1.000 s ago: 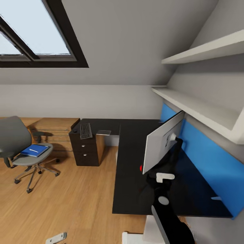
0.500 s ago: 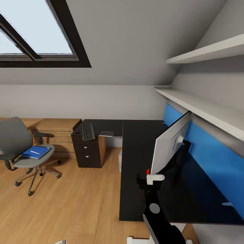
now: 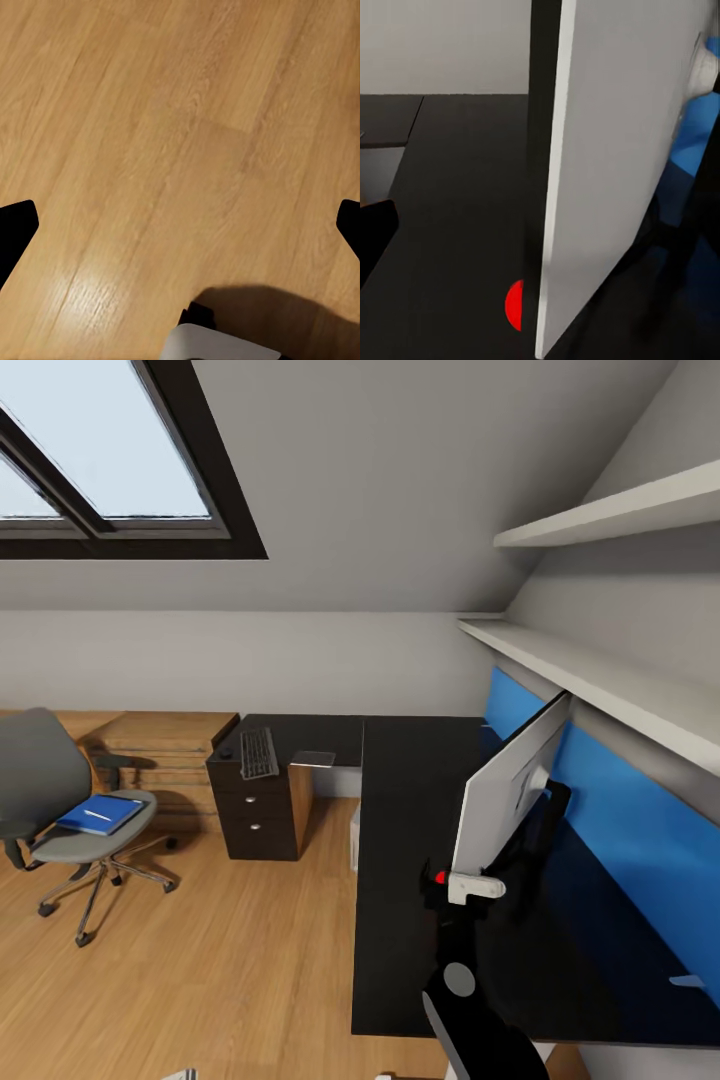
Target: In the bedroom, organize the workspace by keeping the computer under the desk, ensuring the monitor is on the desk, placing the keyboard on the desk next to the monitor, placing the mouse on the desk next to the keyboard, moving the folder from the swivel chair onto the desk next to the mouse, stacking the notebook on top of the folder with the pen on top of the notebook, and positioning the swivel chair next to the desk.
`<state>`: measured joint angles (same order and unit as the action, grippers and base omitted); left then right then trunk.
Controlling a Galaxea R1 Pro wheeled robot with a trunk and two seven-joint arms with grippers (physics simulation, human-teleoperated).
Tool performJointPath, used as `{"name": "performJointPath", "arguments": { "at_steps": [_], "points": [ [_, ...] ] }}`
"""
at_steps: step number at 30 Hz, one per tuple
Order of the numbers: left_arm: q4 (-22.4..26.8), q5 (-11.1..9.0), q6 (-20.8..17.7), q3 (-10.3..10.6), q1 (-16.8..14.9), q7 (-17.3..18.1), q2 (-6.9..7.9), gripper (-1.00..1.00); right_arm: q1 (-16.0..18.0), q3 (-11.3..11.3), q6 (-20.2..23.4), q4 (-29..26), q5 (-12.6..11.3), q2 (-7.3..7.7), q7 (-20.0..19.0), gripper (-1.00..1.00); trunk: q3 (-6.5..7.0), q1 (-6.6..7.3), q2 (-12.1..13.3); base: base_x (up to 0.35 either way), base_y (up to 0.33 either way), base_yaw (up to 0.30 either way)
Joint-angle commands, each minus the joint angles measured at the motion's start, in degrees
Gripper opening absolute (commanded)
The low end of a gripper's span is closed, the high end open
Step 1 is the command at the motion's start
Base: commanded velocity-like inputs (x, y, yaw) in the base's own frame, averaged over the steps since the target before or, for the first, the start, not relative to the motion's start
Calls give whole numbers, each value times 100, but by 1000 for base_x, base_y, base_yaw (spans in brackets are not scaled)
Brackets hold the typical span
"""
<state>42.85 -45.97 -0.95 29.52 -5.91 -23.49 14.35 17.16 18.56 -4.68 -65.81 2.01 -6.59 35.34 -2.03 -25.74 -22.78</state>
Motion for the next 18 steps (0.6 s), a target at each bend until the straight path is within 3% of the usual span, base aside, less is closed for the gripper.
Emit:
{"name": "performJointPath", "arguments": {
  "at_steps": [1,8,12,14,15,18],
  "points": [
    [13,-28,-10,39,-7,-50,8,100,6,-6,-8,5,20,0,42,100,-14,-4,-14,7,0,0],
    [13,-37,-10,45,-7,-50,7,100,14,-194,21,6,18,-5,60,100,-14,-4,-14,1,0,0],
    [13,-30,-10,45,-7,-50,7,100,214,-212,369,197,9,-19,55,100,-14,-4,-14,0,0,0],
    [13,-28,-10,45,-7,-50,7,100,485,-217,585,403,-1,-25,49,100,-14,-4,-14,0,0,0],
    [13,-27,-10,45,-7,-50,7,100,1020,-224,759,975,-28,-32,42,100,-14,-4,-14,0,0,0],
    [13,-26,-10,45,-7,-50,7,100,1431,-228,795,1563,-55,-34,30,100,-14,-4,-14,0,0,0]
  ]
}}
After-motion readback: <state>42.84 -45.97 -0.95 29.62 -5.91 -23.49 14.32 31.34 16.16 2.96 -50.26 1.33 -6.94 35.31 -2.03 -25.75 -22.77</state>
